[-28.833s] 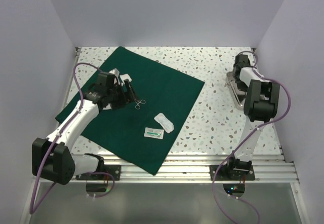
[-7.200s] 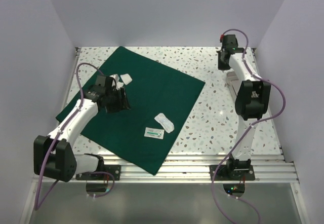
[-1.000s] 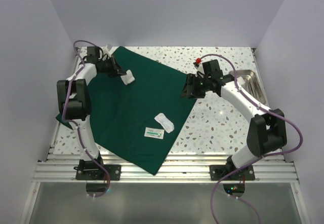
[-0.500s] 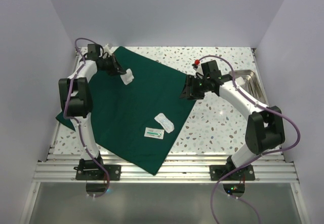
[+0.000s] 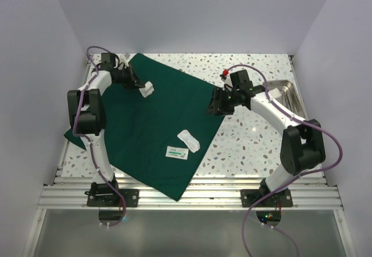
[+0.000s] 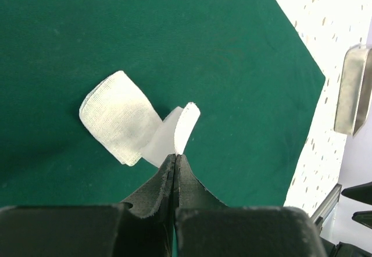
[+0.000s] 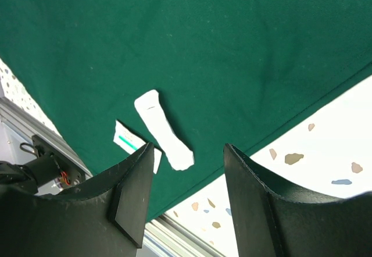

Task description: Prepare the surgical pack

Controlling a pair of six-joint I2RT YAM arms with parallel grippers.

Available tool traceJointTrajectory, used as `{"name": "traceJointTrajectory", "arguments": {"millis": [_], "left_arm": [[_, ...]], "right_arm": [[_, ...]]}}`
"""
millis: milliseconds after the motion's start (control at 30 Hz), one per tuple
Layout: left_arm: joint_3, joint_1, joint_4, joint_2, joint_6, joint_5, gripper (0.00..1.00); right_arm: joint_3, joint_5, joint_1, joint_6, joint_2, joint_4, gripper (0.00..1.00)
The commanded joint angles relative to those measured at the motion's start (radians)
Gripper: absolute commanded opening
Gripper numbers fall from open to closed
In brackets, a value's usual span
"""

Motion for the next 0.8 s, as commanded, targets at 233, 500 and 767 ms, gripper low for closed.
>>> {"name": "traceJointTrajectory", "arguments": {"millis": [233, 500, 767], "left_arm": [[-0.008, 0.020, 0.032, -0.096, -0.016, 0.005, 0.00], [-0.046, 0.020, 0.046, -0.099, -0.017, 0.020, 0.00], [-0.073, 0.022, 0.067, -0.084, -0.016, 0.022, 0.00]], "right_arm": [[0.024, -0.027, -0.003, -0.010, 0.000, 0.022, 0.54], [0.023, -0.030, -0.003, -0.010, 0.006, 0.026, 0.54], [0.021, -0.033, -0.003, -0.009, 0.008, 0.025, 0.54]]}}
